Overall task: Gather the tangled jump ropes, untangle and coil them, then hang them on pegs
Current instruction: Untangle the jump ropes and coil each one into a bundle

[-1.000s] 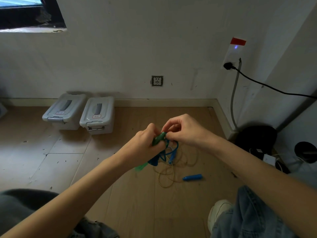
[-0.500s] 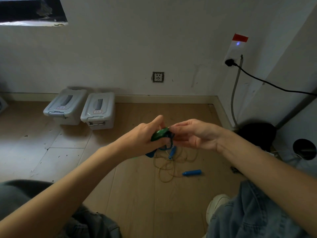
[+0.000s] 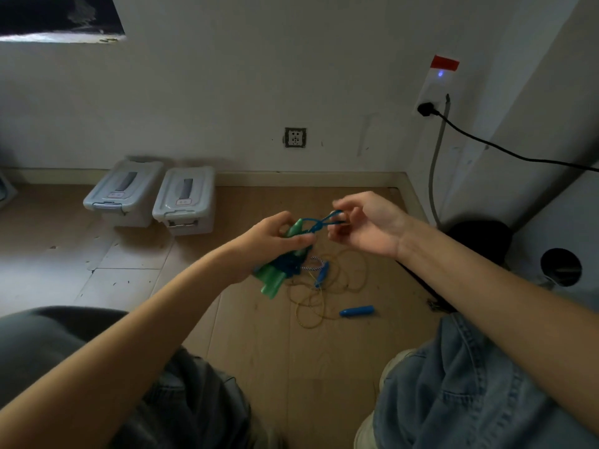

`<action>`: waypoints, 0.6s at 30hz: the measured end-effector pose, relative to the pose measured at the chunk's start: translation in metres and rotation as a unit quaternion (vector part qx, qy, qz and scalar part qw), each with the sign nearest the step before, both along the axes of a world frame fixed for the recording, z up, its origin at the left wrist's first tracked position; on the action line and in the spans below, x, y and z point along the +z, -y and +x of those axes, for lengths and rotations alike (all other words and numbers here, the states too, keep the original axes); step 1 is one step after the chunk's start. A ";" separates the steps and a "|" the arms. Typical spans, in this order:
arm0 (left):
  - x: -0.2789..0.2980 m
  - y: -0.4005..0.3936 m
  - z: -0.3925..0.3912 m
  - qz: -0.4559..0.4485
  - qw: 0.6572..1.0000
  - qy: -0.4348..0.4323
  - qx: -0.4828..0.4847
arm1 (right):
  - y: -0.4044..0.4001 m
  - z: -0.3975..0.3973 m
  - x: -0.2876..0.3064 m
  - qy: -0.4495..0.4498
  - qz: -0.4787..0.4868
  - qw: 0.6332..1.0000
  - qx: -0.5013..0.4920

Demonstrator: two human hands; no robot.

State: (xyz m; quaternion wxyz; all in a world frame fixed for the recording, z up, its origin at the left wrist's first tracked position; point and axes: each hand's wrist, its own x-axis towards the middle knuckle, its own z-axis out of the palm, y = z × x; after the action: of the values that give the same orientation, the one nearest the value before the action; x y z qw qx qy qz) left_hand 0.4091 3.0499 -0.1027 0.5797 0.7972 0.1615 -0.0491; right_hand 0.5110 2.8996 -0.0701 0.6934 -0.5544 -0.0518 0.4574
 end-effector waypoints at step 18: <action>-0.147 -0.047 0.062 -0.110 0.962 -0.148 0.203 | -0.079 0.002 -0.160 0.291 -0.083 0.953 0.005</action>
State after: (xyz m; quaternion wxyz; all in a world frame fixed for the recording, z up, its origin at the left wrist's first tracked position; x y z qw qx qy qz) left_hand 0.4713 3.0964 -0.2500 0.6316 0.6624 0.3975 -0.0648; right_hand 0.5132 2.9782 -0.2306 0.5976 -0.7188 -0.2154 0.2824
